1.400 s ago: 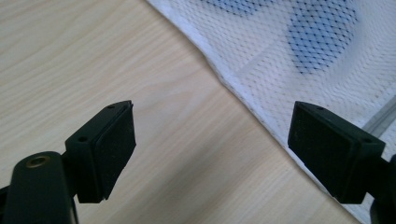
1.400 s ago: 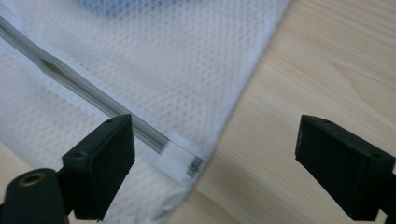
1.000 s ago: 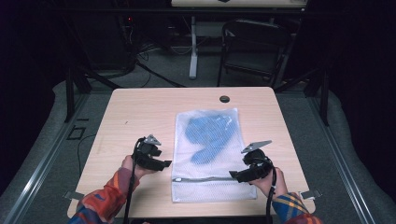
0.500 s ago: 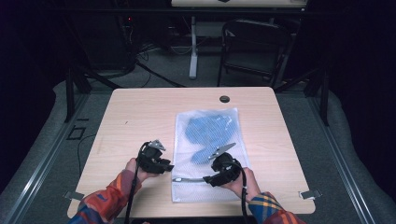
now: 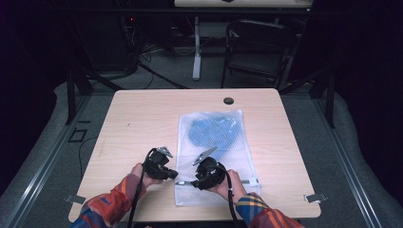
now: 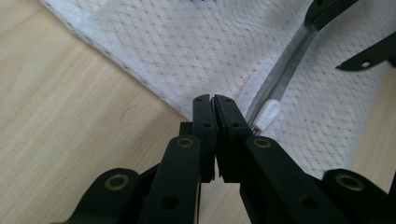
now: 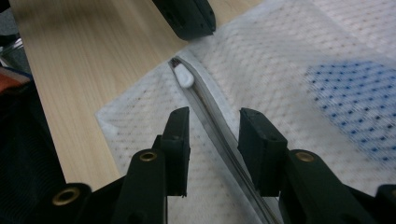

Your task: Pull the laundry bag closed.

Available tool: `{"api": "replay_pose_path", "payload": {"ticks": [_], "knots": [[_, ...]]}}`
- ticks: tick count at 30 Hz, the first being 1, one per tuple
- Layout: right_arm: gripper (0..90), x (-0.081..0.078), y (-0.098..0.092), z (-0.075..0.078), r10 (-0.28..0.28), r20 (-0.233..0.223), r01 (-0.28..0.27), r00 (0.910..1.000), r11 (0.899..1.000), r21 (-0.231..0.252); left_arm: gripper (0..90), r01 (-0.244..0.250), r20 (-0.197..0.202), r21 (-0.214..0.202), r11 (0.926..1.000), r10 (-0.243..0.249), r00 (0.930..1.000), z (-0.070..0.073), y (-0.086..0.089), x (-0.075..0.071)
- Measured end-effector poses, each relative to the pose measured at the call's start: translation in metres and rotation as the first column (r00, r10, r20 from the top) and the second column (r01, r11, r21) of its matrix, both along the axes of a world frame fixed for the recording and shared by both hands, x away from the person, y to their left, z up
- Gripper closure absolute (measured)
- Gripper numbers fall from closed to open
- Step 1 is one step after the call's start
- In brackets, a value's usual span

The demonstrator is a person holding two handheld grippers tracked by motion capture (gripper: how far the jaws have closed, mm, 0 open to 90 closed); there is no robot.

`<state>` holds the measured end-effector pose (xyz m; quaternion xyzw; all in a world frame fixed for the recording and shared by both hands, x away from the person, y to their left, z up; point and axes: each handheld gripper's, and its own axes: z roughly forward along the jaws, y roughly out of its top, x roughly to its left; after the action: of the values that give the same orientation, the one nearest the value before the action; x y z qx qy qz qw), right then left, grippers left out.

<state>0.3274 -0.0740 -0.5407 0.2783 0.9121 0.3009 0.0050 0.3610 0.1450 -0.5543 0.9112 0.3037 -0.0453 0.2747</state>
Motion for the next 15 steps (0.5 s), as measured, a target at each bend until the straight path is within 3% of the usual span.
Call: {"api": "replay_pose_path", "payload": {"ticks": [15], "knots": [[73.4,0.004,0.032,-0.015,0.044,-0.032,-0.043,0.9985,0.999,0.008,90.0,0.016,-0.024,0.016,0.9997,-0.016,0.9996,-0.006,-0.007,0.001]]}}
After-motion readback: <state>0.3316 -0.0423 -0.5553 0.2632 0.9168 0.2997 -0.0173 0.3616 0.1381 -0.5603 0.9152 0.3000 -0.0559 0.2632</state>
